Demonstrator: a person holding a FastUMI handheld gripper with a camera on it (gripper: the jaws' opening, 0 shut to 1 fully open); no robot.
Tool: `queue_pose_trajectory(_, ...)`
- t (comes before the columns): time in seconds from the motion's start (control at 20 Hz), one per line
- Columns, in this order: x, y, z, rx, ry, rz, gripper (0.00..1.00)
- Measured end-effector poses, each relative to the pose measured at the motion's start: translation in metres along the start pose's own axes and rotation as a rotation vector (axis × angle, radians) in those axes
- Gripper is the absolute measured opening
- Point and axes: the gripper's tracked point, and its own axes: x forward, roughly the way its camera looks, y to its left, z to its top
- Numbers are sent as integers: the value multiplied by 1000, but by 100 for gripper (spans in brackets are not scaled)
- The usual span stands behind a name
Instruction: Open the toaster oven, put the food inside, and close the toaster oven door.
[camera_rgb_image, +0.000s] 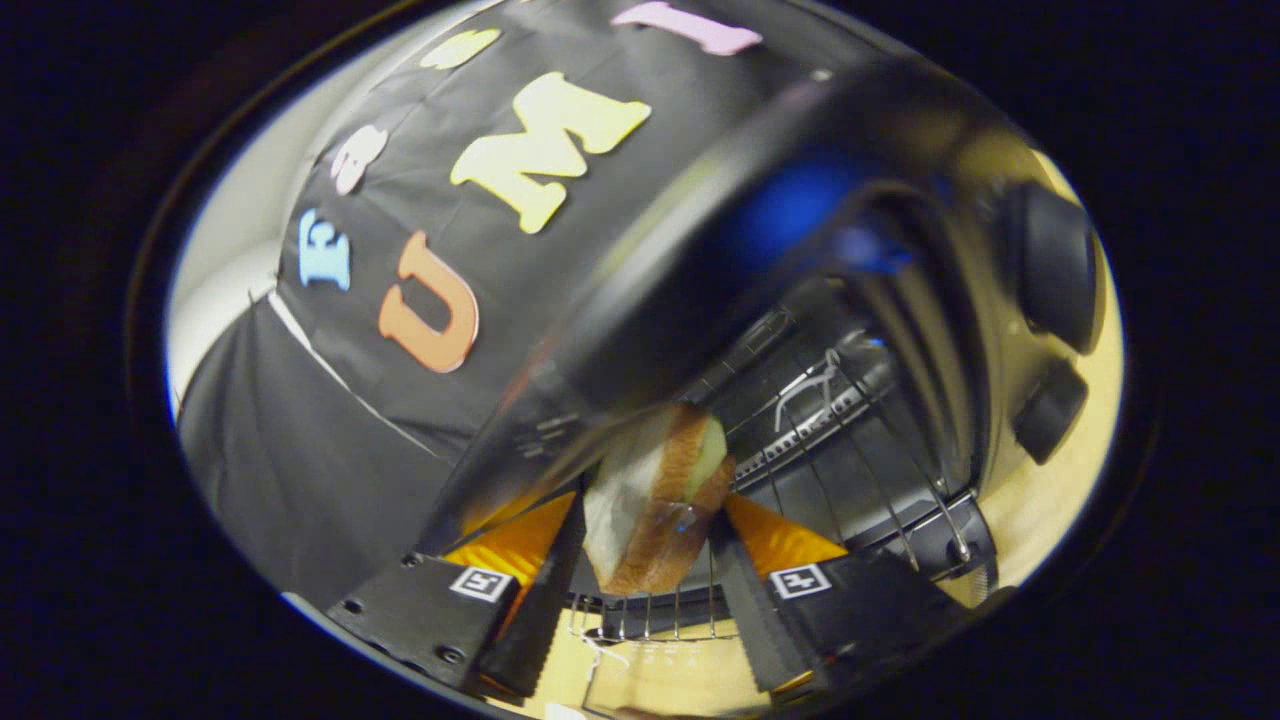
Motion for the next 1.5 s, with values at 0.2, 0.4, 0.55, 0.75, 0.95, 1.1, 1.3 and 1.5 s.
queue_pose_trajectory(0.2,0,8,-6,-223,13,-96,100)
queue_pose_trajectory(0.4,-25,0,15,-380,-82,-223,100)
queue_pose_trajectory(0.55,-49,9,27,-516,-117,-270,100)
queue_pose_trajectory(0.75,-86,28,18,-582,-147,-266,100)
queue_pose_trajectory(0.95,-121,13,-13,-542,-133,-303,100)
queue_pose_trajectory(1.1,-135,2,-49,-585,-87,-319,100)
queue_pose_trajectory(1.3,-145,-22,-99,-585,-8,-361,100)
queue_pose_trajectory(1.5,-149,-29,-143,-552,58,-343,100)
